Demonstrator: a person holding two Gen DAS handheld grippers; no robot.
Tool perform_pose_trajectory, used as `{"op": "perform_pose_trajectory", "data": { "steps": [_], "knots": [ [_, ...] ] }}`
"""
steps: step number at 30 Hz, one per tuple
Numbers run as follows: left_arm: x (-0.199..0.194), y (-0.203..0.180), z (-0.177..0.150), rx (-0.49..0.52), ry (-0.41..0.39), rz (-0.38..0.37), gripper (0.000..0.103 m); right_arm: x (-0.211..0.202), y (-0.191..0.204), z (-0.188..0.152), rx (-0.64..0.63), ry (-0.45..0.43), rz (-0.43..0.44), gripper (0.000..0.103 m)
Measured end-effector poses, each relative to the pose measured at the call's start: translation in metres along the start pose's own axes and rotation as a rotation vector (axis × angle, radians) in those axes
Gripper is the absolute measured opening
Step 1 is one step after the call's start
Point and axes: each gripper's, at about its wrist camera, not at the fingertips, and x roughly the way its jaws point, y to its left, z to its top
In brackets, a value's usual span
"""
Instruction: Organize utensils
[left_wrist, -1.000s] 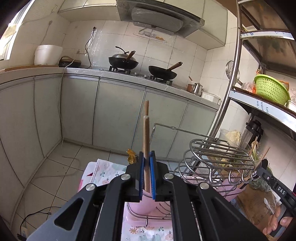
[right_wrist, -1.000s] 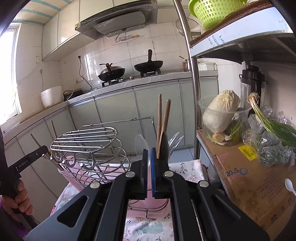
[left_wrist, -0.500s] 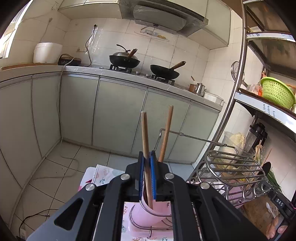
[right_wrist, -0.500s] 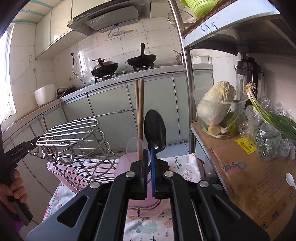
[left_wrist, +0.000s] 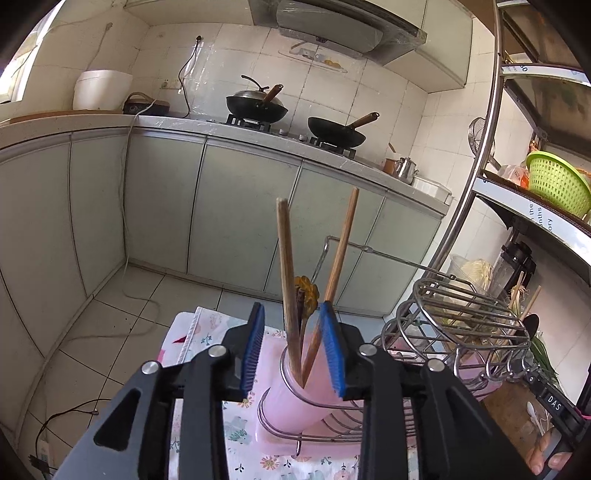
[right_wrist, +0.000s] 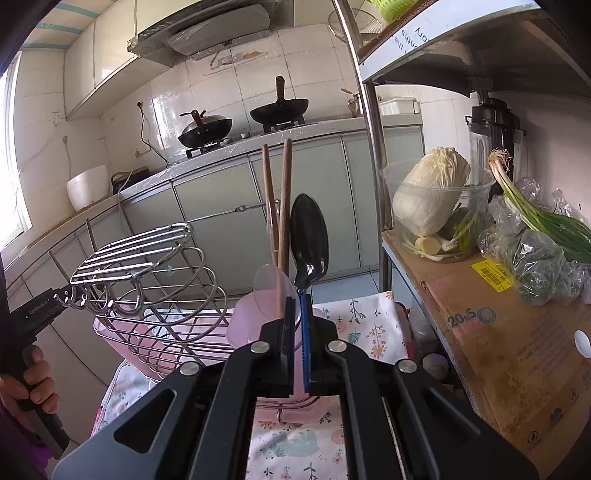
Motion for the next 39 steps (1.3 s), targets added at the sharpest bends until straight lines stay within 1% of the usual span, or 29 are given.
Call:
{"op": "perform_pose_trajectory", "data": {
  "steps": [5,8,9,10,11,12,13,17,23,25,29,32,36,39],
  "knots": [
    [-0.006,-0.001,-0.002,0.003,0.007,-0.001,0.044,0.003,0.000,-0.003,0.006,0.034,-0.002,0.004],
    [-0.011,-0.002,-0.004,-0.002,0.014,-0.010,0.048,0.001,0.004,-0.006,-0.007,0.043,-0.002,0.004],
    [-0.014,-0.002,-0.005,-0.004,0.015,-0.013,0.048,0.000,0.005,-0.007,-0.010,0.048,0.000,0.007],
    [-0.016,-0.003,-0.006,-0.005,0.017,-0.016,0.049,-0.001,0.007,-0.009,-0.011,0.054,0.004,0.015],
    [-0.018,-0.004,-0.007,-0.005,0.019,-0.018,0.049,-0.001,0.008,-0.010,-0.010,0.057,0.009,0.021],
    [-0.021,-0.005,-0.009,-0.003,0.021,-0.020,0.050,-0.002,0.009,-0.012,-0.007,0.060,0.014,0.031],
    [-0.023,-0.006,-0.010,-0.001,0.026,-0.021,0.051,-0.003,0.010,-0.015,-0.004,0.062,0.017,0.036],
    [-0.029,-0.011,-0.020,0.008,0.045,-0.032,0.058,-0.007,0.017,-0.025,0.000,0.078,0.032,0.037],
    [-0.035,-0.020,-0.037,0.020,0.083,-0.055,0.065,-0.016,0.024,-0.044,0.012,0.098,0.050,0.039],
    [-0.035,-0.024,-0.042,0.034,0.099,-0.043,0.068,-0.018,0.027,-0.050,0.002,0.107,0.056,0.046],
    [-0.039,-0.030,-0.053,0.059,0.119,-0.030,0.070,-0.022,0.033,-0.060,-0.022,0.109,0.061,0.051],
    [-0.043,-0.036,-0.058,0.073,0.128,-0.021,0.070,-0.026,0.039,-0.065,-0.047,0.106,0.070,0.057],
    [-0.052,-0.044,-0.064,0.093,0.125,-0.015,0.071,-0.033,0.046,-0.072,-0.075,0.098,0.080,0.065],
    [-0.058,-0.050,-0.068,0.111,0.119,-0.013,0.071,-0.037,0.050,-0.075,-0.092,0.103,0.083,0.067]
  ]
}}
